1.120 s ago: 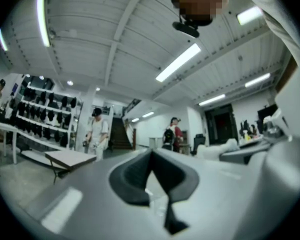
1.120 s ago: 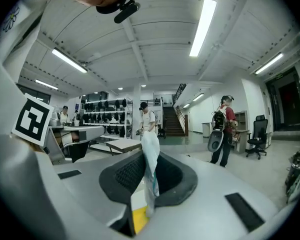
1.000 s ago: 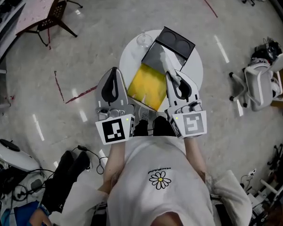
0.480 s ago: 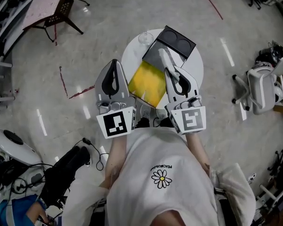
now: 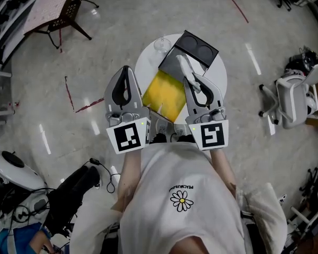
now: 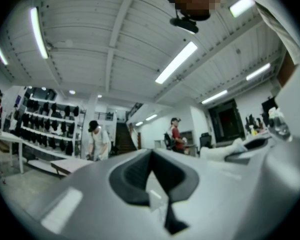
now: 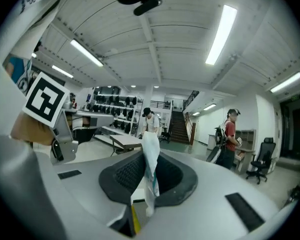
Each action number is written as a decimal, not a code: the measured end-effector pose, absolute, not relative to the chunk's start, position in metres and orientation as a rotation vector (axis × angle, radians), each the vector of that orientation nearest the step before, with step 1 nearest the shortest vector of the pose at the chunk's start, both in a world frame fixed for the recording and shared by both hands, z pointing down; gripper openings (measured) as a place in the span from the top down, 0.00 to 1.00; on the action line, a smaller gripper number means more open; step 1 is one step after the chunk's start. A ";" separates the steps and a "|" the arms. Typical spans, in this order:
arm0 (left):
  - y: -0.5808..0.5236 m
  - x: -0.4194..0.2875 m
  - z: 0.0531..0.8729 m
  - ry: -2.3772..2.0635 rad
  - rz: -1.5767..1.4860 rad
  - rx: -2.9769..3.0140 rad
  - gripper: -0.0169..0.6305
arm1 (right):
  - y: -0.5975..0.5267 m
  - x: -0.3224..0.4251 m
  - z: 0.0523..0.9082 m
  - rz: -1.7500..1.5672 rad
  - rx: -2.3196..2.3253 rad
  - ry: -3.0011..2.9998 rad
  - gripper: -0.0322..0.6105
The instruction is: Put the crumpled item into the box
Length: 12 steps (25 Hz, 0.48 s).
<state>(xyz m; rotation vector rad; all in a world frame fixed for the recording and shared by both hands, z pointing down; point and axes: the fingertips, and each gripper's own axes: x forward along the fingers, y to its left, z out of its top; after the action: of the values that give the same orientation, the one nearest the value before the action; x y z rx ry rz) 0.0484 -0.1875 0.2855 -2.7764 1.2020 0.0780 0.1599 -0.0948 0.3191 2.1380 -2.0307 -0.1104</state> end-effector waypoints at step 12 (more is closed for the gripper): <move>-0.206 0.022 0.325 1.360 0.052 -2.821 0.97 | -0.121 0.112 0.426 -0.492 1.287 -1.808 0.88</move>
<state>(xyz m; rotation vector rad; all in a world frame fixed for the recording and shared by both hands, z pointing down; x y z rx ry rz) 0.0224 -0.2062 0.3250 -2.8206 1.3600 0.0516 0.1121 -0.1209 0.4261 1.2874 -1.8084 -0.4922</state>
